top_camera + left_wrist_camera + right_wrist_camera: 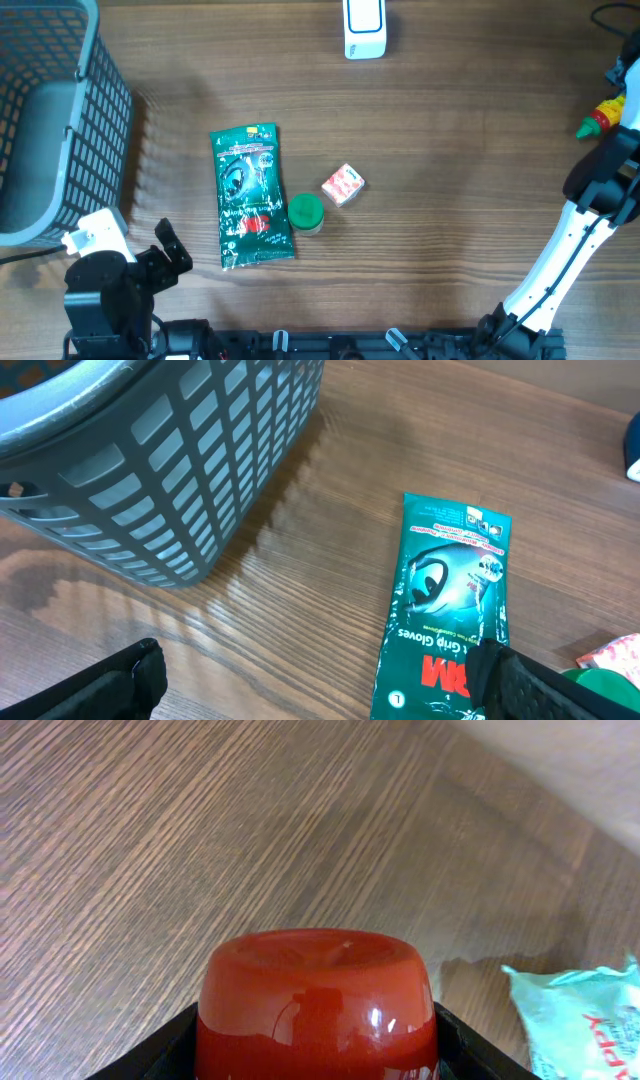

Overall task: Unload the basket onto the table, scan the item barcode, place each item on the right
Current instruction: 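Carry the bottle to the right edge and release it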

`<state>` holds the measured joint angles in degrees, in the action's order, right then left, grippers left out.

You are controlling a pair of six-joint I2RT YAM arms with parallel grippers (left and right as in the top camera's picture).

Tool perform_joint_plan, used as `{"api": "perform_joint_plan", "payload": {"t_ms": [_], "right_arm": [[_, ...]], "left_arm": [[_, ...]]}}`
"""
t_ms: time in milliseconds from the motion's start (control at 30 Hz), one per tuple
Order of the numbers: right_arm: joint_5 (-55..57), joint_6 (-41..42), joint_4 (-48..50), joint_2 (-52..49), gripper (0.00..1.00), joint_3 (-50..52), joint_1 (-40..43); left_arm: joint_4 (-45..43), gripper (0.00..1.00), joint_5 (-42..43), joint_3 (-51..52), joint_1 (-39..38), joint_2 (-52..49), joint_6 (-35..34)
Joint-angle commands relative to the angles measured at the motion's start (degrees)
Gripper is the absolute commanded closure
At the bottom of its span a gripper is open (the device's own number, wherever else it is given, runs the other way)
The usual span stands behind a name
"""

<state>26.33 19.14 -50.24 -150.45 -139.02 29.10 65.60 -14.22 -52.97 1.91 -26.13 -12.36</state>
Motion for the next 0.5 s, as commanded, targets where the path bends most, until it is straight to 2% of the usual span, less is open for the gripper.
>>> {"api": "perform_joint_plan", "payload": {"t_ms": [0, 67, 133, 300, 467], "right_arm": [[-3.5, -0.9, -1.3, -0.1, 0.27, -0.8, 0.1], [-3.5, -0.9, -3.0, -0.1, 0.17, -0.8, 0.1], [-3.7, -0.4, -4.3, 0.2, 0.02, -0.8, 0.1], [-5.1, 3.6, -8.3, 3.6, 0.00, -0.8, 0.1], [-10.4, 7.1, -10.4, 12.0, 0.00, -0.8, -0.9]], "left_arm": [[-0.2, 0.00, 0.3, -0.2, -0.3, 0.0, 0.1], [-0.2, 0.00, 0.3, -0.2, -0.3, 0.0, 0.1], [-0.2, 0.00, 0.3, -0.2, -0.3, 0.0, 0.1], [-0.2, 0.00, 0.3, -0.2, -0.3, 0.0, 0.1], [-0.2, 0.00, 0.3, -0.2, -0.3, 0.0, 0.1]]}}
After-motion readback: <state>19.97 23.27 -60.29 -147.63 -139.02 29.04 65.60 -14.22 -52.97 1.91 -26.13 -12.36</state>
